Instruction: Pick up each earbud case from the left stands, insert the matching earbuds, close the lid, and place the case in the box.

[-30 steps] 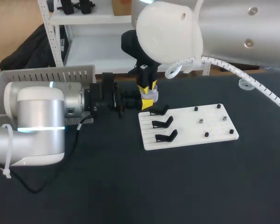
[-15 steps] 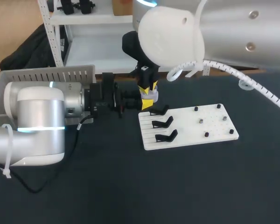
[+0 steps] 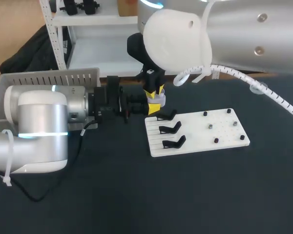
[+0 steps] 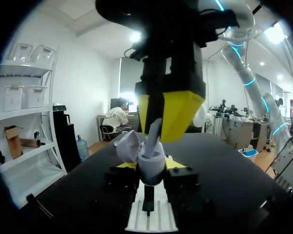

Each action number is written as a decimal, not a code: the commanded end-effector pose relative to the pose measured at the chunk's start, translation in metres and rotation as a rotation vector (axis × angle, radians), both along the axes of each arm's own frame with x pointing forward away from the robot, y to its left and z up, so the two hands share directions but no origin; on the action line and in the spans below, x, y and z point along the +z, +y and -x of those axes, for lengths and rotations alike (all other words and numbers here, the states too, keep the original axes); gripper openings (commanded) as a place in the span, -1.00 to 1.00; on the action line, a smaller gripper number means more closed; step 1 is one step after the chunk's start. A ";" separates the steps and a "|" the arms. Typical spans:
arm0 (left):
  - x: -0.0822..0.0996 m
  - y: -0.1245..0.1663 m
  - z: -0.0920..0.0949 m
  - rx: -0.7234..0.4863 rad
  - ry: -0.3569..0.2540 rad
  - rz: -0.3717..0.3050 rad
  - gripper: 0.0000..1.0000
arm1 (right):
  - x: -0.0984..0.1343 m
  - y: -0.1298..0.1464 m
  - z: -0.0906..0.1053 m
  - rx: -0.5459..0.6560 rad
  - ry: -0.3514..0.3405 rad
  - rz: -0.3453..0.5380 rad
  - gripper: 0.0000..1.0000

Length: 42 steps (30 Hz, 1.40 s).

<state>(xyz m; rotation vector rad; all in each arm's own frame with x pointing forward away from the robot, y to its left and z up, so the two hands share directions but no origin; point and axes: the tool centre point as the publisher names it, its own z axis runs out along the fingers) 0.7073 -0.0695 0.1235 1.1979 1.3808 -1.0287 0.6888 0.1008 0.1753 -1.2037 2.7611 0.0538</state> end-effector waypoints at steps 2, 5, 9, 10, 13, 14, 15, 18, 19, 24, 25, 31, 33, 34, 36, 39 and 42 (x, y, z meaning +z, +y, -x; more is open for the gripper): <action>-0.001 0.000 0.001 0.005 -0.002 0.002 -1.00 | -0.003 0.002 -0.001 -0.004 0.000 0.002 -1.00; -0.001 0.000 0.001 0.005 -0.002 0.002 -1.00 | -0.003 0.002 -0.001 -0.006 0.001 0.001 -1.00; -0.001 0.000 0.001 0.005 -0.002 0.002 -1.00 | -0.006 0.002 -0.002 -0.005 0.003 0.006 -1.00; -0.001 0.000 0.001 0.005 -0.002 0.002 -1.00 | -0.007 0.003 -0.001 -0.004 0.004 0.007 -1.00; -0.001 0.000 0.001 0.005 -0.002 0.002 -1.00 | -0.008 0.003 -0.002 -0.003 0.005 0.012 -1.00; -0.001 0.000 0.001 0.005 -0.002 0.002 -1.00 | -0.009 0.003 -0.002 -0.003 0.005 0.014 -1.00; -0.001 0.000 0.001 0.005 -0.002 0.002 -1.00 | -0.009 0.003 -0.002 -0.003 0.006 0.016 -1.00; -0.001 0.000 0.001 0.005 -0.002 0.002 -1.00 | -0.010 0.003 -0.002 -0.006 0.007 0.022 -1.00; -0.001 0.000 0.001 0.005 -0.002 0.002 -1.00 | -0.010 0.002 -0.002 -0.008 0.007 0.023 -0.76; -0.001 0.000 0.001 0.005 -0.002 0.002 -1.00 | -0.009 0.002 -0.002 -0.009 0.006 0.025 -0.45; -0.001 0.000 0.001 0.005 -0.002 0.002 -1.00 | -0.009 0.002 -0.002 -0.009 0.006 0.026 -0.47; -0.001 0.000 0.001 0.005 -0.002 0.002 -1.00 | -0.007 0.005 -0.003 -0.002 0.002 0.032 -0.44; -0.001 0.000 0.001 0.005 -0.002 0.002 -1.00 | -0.006 0.005 -0.003 -0.003 -0.001 0.033 -0.40; -0.001 0.000 0.001 0.005 -0.002 0.002 -1.00 | -0.006 0.005 -0.003 -0.003 -0.002 0.034 -0.39; -0.001 0.000 0.001 0.005 -0.002 0.002 -1.00 | -0.006 0.004 -0.004 -0.007 -0.004 0.037 -0.36; -0.001 0.000 0.001 0.005 -0.002 0.002 -1.00 | -0.005 0.003 -0.005 -0.011 -0.005 0.041 -0.33; -0.001 0.000 0.001 0.005 -0.002 0.002 -1.00 | -0.003 0.003 -0.007 -0.012 -0.009 0.043 -0.31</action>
